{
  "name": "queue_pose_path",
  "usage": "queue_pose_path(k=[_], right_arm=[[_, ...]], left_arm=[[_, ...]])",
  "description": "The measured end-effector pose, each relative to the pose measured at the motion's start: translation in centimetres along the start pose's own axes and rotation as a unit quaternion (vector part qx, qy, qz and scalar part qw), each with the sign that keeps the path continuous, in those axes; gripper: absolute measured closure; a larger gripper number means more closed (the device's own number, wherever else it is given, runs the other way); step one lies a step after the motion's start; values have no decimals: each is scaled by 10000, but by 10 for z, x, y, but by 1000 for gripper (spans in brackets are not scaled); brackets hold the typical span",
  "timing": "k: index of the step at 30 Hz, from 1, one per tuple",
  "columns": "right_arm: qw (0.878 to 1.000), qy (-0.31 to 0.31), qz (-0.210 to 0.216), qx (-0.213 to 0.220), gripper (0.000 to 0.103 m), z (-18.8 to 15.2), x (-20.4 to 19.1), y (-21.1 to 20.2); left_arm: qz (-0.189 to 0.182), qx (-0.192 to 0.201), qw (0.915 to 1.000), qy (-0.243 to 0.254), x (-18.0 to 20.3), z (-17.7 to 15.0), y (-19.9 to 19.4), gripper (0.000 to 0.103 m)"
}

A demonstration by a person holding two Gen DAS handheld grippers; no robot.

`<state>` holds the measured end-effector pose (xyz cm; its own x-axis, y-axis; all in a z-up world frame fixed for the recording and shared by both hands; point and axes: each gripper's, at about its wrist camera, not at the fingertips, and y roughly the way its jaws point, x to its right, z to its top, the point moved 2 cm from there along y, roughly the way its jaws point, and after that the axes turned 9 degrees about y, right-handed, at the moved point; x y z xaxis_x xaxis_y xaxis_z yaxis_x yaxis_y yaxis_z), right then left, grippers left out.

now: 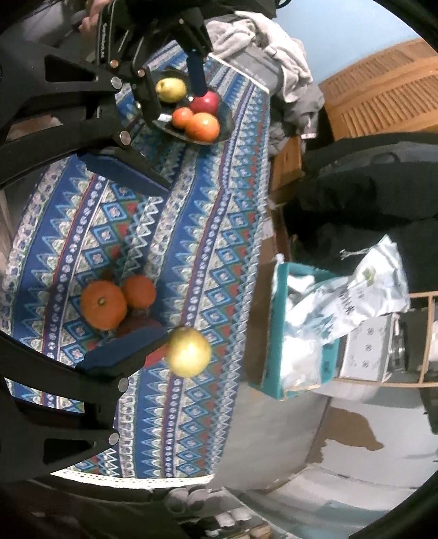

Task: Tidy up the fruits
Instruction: 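Move both tools back toward the remaining fruit on the tablecloth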

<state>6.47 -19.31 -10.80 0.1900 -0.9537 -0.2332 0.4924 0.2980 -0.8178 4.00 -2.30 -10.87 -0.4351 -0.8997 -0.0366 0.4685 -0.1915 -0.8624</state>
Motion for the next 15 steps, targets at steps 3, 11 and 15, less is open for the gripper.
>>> queue_pose_path(k=[3,11,15], right_arm=[[9998,52,-99,-169,22,-8,10,13],[9966,236,-321,-728,23,-36,38,59],[9935,318,-422,-1007,23,-51,50,82]], left_arm=[[13,-58,9999,81,6,-1,11,23],[-33,-312,9992,247,19,-1,42,23],[-79,-437,9986,288,25,0,59,23]])
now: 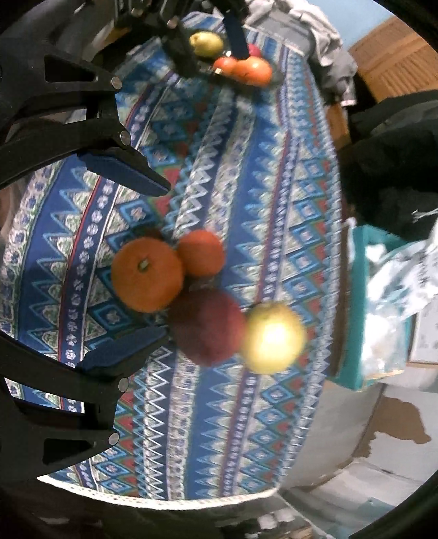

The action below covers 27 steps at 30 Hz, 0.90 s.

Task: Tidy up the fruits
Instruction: 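Move both tools back toward the remaining fruit on the tablecloth, then close the right tool on the stemmed orange while the left tool approaches a tangerine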

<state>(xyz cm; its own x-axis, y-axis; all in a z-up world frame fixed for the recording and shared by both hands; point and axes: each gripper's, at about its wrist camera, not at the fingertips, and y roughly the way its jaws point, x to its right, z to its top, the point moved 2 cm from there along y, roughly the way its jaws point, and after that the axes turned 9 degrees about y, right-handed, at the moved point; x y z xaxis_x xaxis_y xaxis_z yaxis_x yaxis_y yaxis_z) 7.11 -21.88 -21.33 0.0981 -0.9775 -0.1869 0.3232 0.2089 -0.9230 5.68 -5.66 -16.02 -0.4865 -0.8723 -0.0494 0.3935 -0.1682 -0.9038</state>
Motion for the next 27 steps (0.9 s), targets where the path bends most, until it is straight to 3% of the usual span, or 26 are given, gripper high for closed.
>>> queue_pose_path(k=[13,17,27], right_arm=[[9989,76,95,-447,23,-13,7,57],[9987,7,-17,-516,35,-15,8,68],[9985,318,219,-385,37,-19,29,51]], left_arm=[[-80,-344,9993,-131,2,-4,39,23],[-135,-364,9991,-192,1,-2,45,23],[-346,-280,9989,-144,21,23,52,23]])
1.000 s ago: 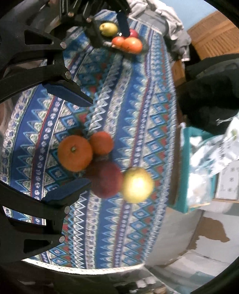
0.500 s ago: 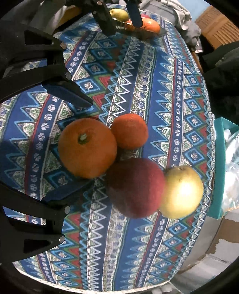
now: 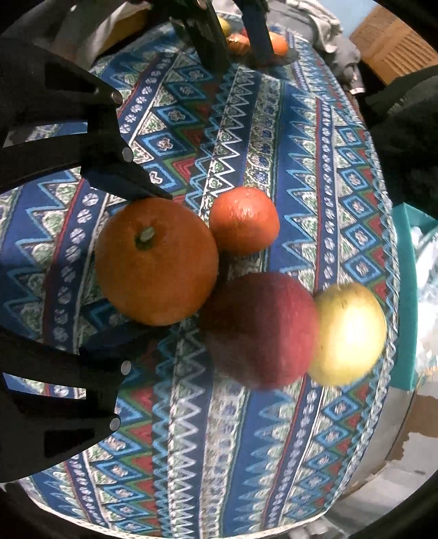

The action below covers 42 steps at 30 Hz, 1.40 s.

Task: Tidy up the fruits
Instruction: 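Close the right tool on the stemmed orange while the left tool approaches a tangerine, then grasp the tangerine with the left tool while the right tool lifts the orange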

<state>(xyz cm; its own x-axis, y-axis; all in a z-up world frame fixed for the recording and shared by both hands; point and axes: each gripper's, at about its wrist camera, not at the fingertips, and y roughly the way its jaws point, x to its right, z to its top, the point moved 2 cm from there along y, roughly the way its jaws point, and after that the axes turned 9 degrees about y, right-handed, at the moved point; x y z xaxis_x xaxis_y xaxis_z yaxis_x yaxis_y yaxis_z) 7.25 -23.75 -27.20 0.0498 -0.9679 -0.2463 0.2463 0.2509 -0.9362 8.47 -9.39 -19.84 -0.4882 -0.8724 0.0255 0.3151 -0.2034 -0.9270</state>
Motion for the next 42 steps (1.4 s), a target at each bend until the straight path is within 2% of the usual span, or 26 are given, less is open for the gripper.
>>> queue_pose_path(k=[9,16,24,31,33,34,35,42], right_arm=[[9979,448,-104,455,37,-2,49,-47],[9935,857,-220,716,37,3,88,-61],[9902,1168,-132,749,37,5,107,-59],[9901,1174,-37,772,37,10,104,-53],[9901,1167,-19,778,37,9,103,-52],[9902,1164,-12,778,37,10,102,-52],[9902,1162,-7,778,37,9,102,-52],[9909,1094,6,788,37,12,97,-53]], left_arm=[[-157,-13,9992,362,34,29,25,23],[-206,-179,9982,525,49,39,49,23],[-327,-384,9964,685,61,43,73,23],[-327,-397,9949,867,71,45,87,24],[-358,-412,9941,938,74,44,89,32],[-347,-429,9936,983,75,43,91,46],[-292,-483,9928,1053,76,42,93,55],[-239,-329,9933,1081,74,39,86,56]])
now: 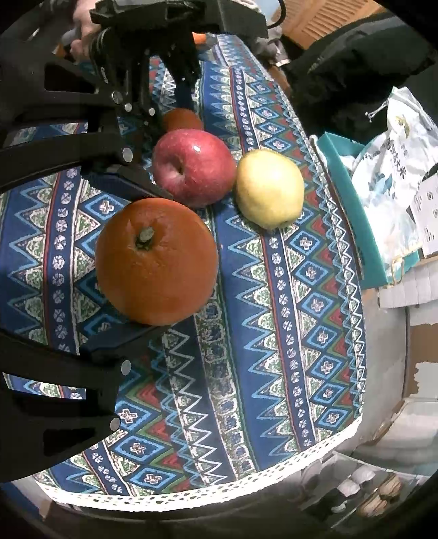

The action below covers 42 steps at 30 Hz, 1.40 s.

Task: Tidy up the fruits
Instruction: 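Grasp the tangerine with the left tool while the right tool lifts the orange, then carry the tangerine in the left tool and orange in the right tool over the bowl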

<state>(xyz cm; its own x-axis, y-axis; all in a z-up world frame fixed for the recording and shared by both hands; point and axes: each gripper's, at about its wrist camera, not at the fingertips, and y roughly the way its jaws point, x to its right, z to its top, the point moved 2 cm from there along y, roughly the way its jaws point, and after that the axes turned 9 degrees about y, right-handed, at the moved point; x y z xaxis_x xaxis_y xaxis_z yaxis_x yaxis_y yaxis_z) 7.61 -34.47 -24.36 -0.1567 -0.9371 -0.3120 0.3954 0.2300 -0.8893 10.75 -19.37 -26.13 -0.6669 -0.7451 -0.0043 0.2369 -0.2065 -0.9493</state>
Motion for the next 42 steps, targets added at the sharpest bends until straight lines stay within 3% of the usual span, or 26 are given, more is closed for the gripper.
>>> queue_pose_path(k=[24,42], right_arm=[[9960,-610,175,627,37,15,-63,-61],[9859,-1196,534,1045,37,11,-136,-110]], left_arm=[[80,970,9948,-309,-12,-2,-110,57],[157,1487,9863,-700,-37,-33,-186,56]])
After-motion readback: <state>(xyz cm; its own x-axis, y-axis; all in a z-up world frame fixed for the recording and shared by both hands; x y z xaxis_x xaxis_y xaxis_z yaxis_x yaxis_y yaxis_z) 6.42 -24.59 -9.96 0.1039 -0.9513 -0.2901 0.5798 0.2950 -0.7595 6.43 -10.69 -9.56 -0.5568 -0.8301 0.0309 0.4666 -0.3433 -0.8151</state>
